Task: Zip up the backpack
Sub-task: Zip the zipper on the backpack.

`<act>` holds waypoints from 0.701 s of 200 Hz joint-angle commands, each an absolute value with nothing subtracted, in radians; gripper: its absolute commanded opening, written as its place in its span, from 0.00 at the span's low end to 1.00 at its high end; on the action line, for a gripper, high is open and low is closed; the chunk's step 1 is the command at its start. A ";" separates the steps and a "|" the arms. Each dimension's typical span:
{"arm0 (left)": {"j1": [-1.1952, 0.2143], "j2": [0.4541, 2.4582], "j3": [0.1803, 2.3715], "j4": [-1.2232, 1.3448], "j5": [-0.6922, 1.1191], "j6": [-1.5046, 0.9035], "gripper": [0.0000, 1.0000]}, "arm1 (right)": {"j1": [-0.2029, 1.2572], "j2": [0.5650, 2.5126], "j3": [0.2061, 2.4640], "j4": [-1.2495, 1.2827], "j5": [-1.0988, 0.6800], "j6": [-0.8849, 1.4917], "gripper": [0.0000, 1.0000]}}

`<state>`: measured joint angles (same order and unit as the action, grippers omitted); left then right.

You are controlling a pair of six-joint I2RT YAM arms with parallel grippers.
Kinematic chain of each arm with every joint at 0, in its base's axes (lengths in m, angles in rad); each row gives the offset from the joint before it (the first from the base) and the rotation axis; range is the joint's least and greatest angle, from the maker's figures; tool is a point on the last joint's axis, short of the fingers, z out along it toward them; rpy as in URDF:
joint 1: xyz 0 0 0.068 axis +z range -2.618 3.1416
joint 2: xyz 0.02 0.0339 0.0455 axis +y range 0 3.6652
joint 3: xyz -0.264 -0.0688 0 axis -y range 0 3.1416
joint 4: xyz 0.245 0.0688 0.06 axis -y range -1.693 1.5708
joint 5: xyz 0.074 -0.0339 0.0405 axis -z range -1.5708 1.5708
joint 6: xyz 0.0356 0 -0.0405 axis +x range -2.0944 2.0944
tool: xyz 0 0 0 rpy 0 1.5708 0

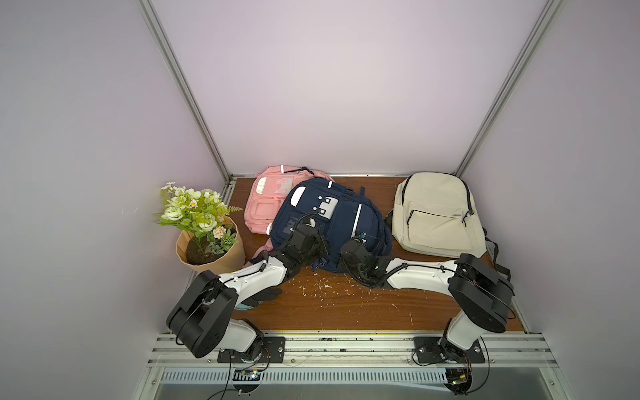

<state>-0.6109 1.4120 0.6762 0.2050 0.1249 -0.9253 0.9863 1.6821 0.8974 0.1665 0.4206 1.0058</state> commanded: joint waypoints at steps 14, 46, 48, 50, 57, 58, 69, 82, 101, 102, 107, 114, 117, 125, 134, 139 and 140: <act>-0.670 1.377 0.682 0.201 0.244 -0.940 0.00 | 0.945 1.680 0.931 0.172 0.510 0.981 0.35; -0.625 1.395 0.683 0.193 0.197 -0.907 0.00 | 0.957 1.635 0.936 0.074 0.595 0.968 0.11; -0.618 1.396 0.683 0.191 0.192 -0.903 0.00 | 0.958 1.630 0.937 0.067 0.600 0.967 0.11; -0.613 1.397 0.684 0.190 0.186 -0.898 0.00 | 0.959 1.626 0.935 0.060 0.605 0.967 0.11; -0.592 1.404 0.683 0.198 0.182 -0.883 0.00 | 0.963 1.609 0.932 0.046 0.616 0.959 0.11; -0.588 1.405 0.683 0.200 0.182 -0.882 0.00 | 0.963 1.607 0.931 0.045 0.616 0.958 0.11; -0.542 1.422 0.673 0.227 0.210 -0.873 0.00 | 0.965 1.575 0.913 0.057 0.600 0.932 0.10; -0.505 1.436 0.675 0.240 0.250 -0.859 0.00 | 0.965 1.549 0.897 0.060 0.579 0.918 0.07; -0.500 1.422 0.685 0.227 0.242 -0.838 0.00 | 0.964 1.537 0.890 0.031 0.577 0.906 0.02; -0.501 1.420 0.684 0.227 0.243 -0.838 0.00 | 0.963 1.537 0.890 0.029 0.578 0.906 0.02; -0.501 1.414 0.683 0.225 0.239 -0.836 0.00 | 0.963 1.536 0.888 0.019 0.583 0.906 0.01; -0.501 1.405 0.679 0.218 0.230 -0.832 0.00 | 0.962 1.531 0.882 0.010 0.586 0.911 0.00; -0.502 1.400 0.677 0.215 0.227 -0.829 0.00 | 0.961 1.528 0.878 0.009 0.584 0.912 0.00; -0.501 1.390 0.674 0.203 0.212 -0.823 0.00 | 0.959 1.519 0.864 0.023 0.568 0.916 0.00; -0.501 1.381 0.670 0.191 0.198 -0.816 0.00 | 0.957 1.511 0.852 0.051 0.538 0.909 0.00; -0.501 1.377 0.668 0.187 0.190 -0.814 0.00 | 0.957 1.512 0.850 0.061 0.520 0.903 0.00; -0.501 1.375 0.667 0.186 0.189 -0.813 0.00 | 0.957 1.512 0.851 0.063 0.517 0.902 0.00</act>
